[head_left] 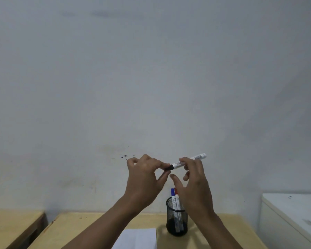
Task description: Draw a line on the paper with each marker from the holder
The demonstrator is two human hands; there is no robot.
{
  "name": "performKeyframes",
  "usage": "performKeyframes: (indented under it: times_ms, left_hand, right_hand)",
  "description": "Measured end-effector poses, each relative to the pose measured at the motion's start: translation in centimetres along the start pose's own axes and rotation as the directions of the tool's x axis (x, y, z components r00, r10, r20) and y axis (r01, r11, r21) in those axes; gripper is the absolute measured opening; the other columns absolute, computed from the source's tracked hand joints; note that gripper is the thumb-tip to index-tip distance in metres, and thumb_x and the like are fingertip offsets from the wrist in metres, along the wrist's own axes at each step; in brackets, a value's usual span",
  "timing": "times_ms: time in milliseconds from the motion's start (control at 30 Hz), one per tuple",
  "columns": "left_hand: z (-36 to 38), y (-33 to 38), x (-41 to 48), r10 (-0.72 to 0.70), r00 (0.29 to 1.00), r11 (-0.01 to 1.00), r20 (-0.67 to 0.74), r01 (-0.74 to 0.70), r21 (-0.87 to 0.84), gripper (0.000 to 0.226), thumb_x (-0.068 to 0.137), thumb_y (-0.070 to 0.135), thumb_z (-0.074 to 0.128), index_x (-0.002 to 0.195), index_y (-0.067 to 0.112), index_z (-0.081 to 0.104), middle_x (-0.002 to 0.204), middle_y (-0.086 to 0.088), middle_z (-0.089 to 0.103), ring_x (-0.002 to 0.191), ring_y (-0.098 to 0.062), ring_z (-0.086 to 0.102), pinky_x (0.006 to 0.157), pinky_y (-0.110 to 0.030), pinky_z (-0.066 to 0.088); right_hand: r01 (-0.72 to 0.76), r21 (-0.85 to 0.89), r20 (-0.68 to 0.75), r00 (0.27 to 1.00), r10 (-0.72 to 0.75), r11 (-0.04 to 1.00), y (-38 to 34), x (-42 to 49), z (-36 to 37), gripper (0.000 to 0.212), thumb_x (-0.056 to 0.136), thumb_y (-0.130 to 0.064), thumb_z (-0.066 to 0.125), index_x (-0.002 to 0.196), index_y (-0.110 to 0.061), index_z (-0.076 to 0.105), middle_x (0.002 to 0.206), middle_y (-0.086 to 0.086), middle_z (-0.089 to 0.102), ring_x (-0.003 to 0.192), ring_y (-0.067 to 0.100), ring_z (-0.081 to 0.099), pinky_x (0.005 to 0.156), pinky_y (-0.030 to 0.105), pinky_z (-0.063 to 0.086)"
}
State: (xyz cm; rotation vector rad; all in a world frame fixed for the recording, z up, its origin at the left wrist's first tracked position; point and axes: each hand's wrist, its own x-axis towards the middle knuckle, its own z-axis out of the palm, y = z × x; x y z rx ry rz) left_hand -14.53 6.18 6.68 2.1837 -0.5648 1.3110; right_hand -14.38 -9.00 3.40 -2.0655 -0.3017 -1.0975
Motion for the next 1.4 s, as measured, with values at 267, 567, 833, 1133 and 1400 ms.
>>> performKeyframes:
  times_ms: [267, 567, 833, 1133, 1400]
  left_hand:
    - [4.2, -1.3, -0.7, -0.075, 0.964, 0.997, 0.254, 0.076, 0.006, 0.054, 0.076, 0.068, 0.060, 0.122, 0.040, 0.054, 0.106, 0.023, 0.064, 0.096, 0.002, 0.055, 0.097, -0.038, 0.030]
    - [10.8, -5.1, -4.3, -0.343, 0.622, 0.939, 0.704, 0.213, 0.269, 0.099, 0.061, 0.076, 0.067, 0.143, 0.033, 0.031, 0.145, 0.008, 0.047, 0.130, -0.016, 0.040, 0.106, -0.048, 0.025]
    - [14.1, -6.0, -5.0, -0.341, 0.537, 0.936, 0.772, 0.275, 0.222, 0.073, 0.077, 0.056, 0.071, 0.138, 0.029, 0.041, 0.139, 0.004, 0.053, 0.127, -0.020, 0.043, 0.108, -0.049, 0.022]
    - [14.3, -6.5, -4.6, -0.312, 0.542, 0.950, 0.781, 0.192, 0.247, 0.072, 0.076, 0.056, 0.072, 0.137, 0.030, 0.044, 0.133, 0.001, 0.055, 0.127, -0.022, 0.042, 0.110, -0.051, 0.021]
    - [13.9, -6.2, -4.6, -0.305, 0.590, 0.952, 0.747, 0.203, 0.228, 0.064, 0.073, 0.061, 0.072, 0.127, 0.031, 0.055, 0.126, 0.007, 0.063, 0.125, -0.017, 0.047, 0.111, -0.054, 0.015]
  right_hand:
    - [-0.183, 0.229, 0.025, 0.983, 0.182, 0.956, 5.2, 3.9, 0.0, 0.023, 0.095, -0.012, 0.067, 0.114, -0.023, 0.064, 0.091, -0.008, 0.064, 0.089, 0.007, 0.067, 0.073, 0.013, 0.050]
    - [-0.252, 0.021, 0.294, 0.926, 0.235, 0.968, 10.5, 3.1, 3.3, 0.034, 0.099, -0.010, 0.059, 0.125, -0.029, 0.050, 0.095, -0.002, 0.066, 0.084, 0.014, 0.066, 0.066, 0.021, 0.053]
    - [-0.308, -0.165, 0.398, 0.848, 0.349, 0.937, 13.9, 1.6, 6.4, 0.029, 0.095, -0.023, 0.062, 0.121, -0.035, 0.054, 0.086, -0.004, 0.068, 0.074, 0.014, 0.068, 0.067, 0.038, 0.059]
    - [-0.321, -0.221, 0.393, 0.835, 0.385, 0.921, 14.8, 1.3, 7.9, 0.033, 0.090, -0.029, 0.070, 0.123, -0.026, 0.069, 0.091, -0.004, 0.077, 0.080, 0.012, 0.070, 0.070, 0.028, 0.057]
    - [-0.252, -0.267, 0.434, 0.830, 0.350, 0.930, 14.6, 1.4, 8.1, 0.041, 0.091, -0.033, 0.067, 0.132, -0.029, 0.063, 0.115, -0.001, 0.075, 0.100, 0.017, 0.070, 0.083, 0.034, 0.057]
